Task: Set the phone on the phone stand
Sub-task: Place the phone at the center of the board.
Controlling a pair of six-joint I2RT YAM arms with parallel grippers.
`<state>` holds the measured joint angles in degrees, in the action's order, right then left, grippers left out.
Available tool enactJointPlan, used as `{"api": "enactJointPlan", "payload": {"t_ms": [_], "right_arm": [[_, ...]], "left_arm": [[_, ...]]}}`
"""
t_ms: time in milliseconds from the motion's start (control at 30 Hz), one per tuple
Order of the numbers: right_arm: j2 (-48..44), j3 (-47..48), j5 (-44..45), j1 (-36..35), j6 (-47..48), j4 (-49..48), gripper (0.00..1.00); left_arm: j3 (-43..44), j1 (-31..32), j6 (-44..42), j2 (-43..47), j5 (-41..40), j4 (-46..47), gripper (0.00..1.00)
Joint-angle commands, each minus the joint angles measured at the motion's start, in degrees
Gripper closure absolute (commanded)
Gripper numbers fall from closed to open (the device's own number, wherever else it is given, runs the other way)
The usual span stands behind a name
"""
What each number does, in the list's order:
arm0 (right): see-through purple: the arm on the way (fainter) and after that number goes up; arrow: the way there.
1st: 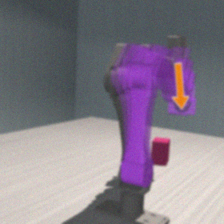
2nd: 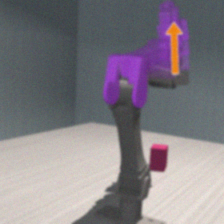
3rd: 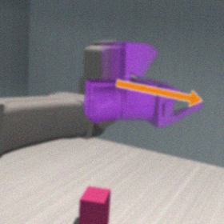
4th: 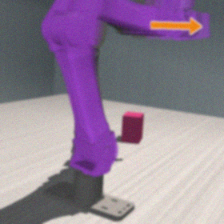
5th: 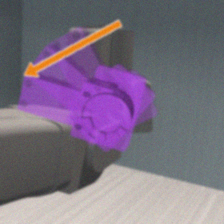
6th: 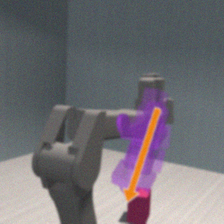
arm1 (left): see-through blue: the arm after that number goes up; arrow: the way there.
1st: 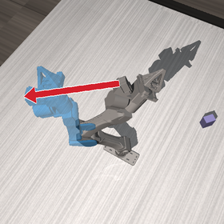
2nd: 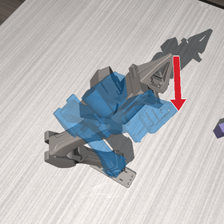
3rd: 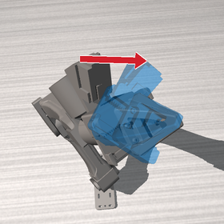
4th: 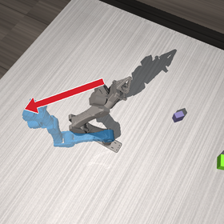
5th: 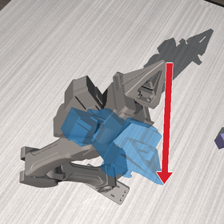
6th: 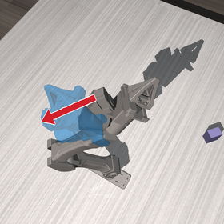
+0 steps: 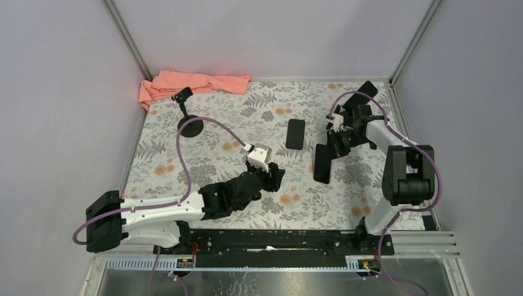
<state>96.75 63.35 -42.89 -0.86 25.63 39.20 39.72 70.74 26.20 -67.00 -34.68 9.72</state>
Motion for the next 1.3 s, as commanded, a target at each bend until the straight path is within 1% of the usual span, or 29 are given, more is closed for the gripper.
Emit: {"api": "enactJointPlan", "payload": {"t_ms": [0, 100, 200, 467, 733, 900, 1033, 1167, 1267], "right_arm": [[4.15, 2.54, -2.3, 0.51, 3.92, 5.59, 0.8], [4.78, 2.33, -0.97, 2.28, 3.29, 4.88, 0.67], [4.85, 2.11, 0.13, 3.55, 2.95, 4.27, 0.57], [3.82, 1.43, 0.27, 7.23, 2.85, 3.18, 0.43], [1.66, 1.62, -0.25, 10.59, 3.53, 2.67, 0.35], [-0.49, 1.68, -1.33, 13.61, 3.55, 2.32, 0.33], [-4.19, 1.77, -2.36, 15.62, 3.95, 0.9, 0.32], [-9.11, 1.67, -0.88, 15.8, 6.47, -3.1, 0.31], [-11.75, 1.75, 0.5, 15.8, 12.02, -6.46, 0.27]], "left_arm": [[-3.45, -0.33, 4.63, 2.75, 1.35, 5.61, 0.38], [-5.94, -0.34, 5.95, 4.42, 1.85, 6.63, 0.35], [-8.06, -0.34, 6.86, 6.18, 2.34, 7.11, 0.33], [-12.65, -0.34, 7.88, 10.85, 3.17, 7.86, 0.32], [-15.12, -0.34, 8.21, 14.3, 3.91, 7.14, 0.31], [-16.42, -0.34, 8.19, 16.33, 3.85, 7.07, 0.31], [-17.62, -0.33, 8.32, 18.1, 4.06, 6.99, 0.3], [-19.17, -0.34, 8.63, 20.83, 4.19, 6.49, 0.3], [-21.06, -0.34, 9.14, 23.71, 4.0, 6.34, 0.29]]}}
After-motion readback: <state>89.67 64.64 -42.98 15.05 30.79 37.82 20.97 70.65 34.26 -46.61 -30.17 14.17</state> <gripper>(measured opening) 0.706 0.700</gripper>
